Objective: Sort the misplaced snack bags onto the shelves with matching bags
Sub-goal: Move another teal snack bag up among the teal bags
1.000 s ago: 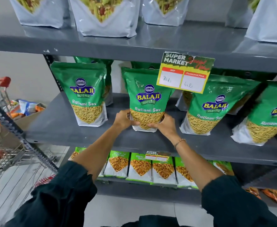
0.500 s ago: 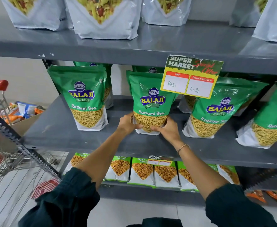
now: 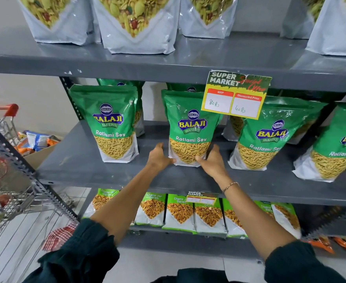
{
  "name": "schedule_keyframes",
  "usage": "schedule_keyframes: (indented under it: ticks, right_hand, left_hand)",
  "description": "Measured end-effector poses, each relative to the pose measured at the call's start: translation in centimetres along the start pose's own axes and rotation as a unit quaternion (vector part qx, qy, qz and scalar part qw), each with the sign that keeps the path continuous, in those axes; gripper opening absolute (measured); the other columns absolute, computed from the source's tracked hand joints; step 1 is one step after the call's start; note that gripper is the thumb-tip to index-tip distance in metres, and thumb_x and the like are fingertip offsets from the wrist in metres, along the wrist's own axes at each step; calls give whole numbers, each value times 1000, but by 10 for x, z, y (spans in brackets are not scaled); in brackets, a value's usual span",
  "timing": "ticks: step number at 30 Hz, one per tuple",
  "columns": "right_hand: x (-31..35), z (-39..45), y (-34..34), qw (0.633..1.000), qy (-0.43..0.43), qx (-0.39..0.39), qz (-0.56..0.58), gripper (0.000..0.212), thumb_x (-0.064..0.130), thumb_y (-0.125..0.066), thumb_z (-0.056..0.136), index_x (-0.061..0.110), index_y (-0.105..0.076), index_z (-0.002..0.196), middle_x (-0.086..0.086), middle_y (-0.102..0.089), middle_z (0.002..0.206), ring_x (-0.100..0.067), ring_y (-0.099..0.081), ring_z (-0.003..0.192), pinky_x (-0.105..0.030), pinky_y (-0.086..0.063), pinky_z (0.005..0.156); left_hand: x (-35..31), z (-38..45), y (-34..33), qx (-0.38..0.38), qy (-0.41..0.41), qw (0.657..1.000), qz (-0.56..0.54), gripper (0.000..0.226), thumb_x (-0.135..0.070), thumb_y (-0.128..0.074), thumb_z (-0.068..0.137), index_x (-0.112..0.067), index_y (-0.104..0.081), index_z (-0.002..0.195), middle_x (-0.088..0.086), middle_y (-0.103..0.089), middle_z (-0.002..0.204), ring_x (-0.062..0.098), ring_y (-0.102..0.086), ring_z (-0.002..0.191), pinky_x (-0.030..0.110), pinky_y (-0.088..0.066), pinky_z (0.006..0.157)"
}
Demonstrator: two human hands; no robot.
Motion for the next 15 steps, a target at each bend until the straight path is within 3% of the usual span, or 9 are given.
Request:
schedule_keyframes:
  ticks: [2,4,6,10,12,15]
  right_hand:
    - [5,-12,13,996,-1,-63,-57,46,13,-63,81,-1,-45,121,-20,-52,127,-35,-52,118,-36,-46,87]
    - [22,-30,19,993,25,-69,-90,24,11,-59,82,2,-58,105,-16,-62,111,-33,-60,106,-30,-46,76]
    - [48,-51,22,994,55,-47,-79,17,12,-55,84,9,-66,96,-10,-70,102,-27,-64,99,-28,-49,80]
    - [132,-105,44,978,165,-53,-114,13,21,-55,83,20,-67,87,-2,-74,92,-24,-67,89,-37,-55,78]
    - [182,-135,63,957,237,-86,-145,10,26,-56,83,24,-65,87,0,-73,88,-25,-67,85,-37,-54,74]
    - [254,-173,104,927,331,-144,-100,7,25,-58,82,25,-65,85,10,-67,74,-16,-65,74,-30,-52,68]
  left_hand:
    - [-3,-13,14,-10,-13,1000,-5,51,-13,-78,74,-2,-57,119,15,-63,124,29,-59,115,33,-48,98]
    - [-18,-32,31,-16,-54,998,3,22,-8,-70,79,-4,-68,101,15,-71,109,21,-67,93,14,-50,77]
    - [-46,-56,51,-21,-119,993,8,15,-6,-64,83,-4,-71,96,14,-74,104,12,-63,80,6,-46,68]
    - [-98,-111,100,-27,-206,977,-44,10,-9,-66,83,-18,-71,82,9,-73,91,15,-63,79,38,-55,90]
    - [-129,-141,129,-36,-251,965,-70,18,-10,-67,83,-26,-67,75,2,-71,79,17,-65,75,36,-55,87]
    - [-176,-180,180,-88,-314,941,-87,13,-14,-68,84,-25,-67,77,2,-71,78,22,-69,79,34,-55,83]
Point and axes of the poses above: each hand's wrist, its own z-axis towards the middle knuckle, its own y-axis out of the back of the hand, x = y × z, the point moved 10 cm from there along z, towards the middle knuckle
